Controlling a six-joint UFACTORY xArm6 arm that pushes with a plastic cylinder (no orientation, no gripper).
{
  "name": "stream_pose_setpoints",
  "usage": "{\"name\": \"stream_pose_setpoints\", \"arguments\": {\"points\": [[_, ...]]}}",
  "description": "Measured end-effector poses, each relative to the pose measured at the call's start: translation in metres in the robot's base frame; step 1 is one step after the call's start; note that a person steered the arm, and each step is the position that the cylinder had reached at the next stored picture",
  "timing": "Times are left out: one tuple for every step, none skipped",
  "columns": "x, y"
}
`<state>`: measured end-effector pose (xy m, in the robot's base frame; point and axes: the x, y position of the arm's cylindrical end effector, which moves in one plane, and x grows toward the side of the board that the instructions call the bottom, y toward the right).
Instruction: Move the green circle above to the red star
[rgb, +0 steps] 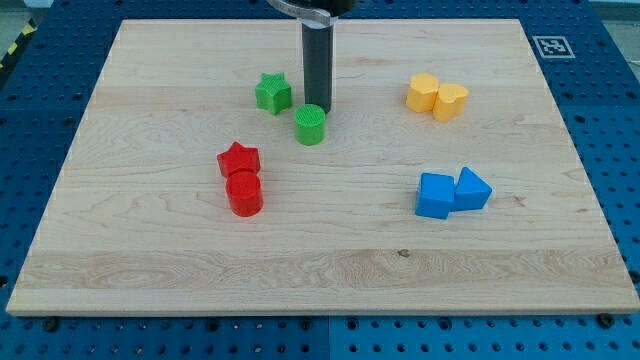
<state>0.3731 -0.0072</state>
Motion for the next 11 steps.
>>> {"name": "stream_pose_setpoints", "arguments": {"points": [[-0.002, -0.009], [-0.006, -0.024], [-0.014, -0.03], [-0.019, -0.039], [-0.016, -0.04], [-0.016, -0.04], [-0.023, -0.042], [-0.035, -0.053], [-0.038, -0.069], [-0.038, -0.066], [-0.037, -0.024]]}}
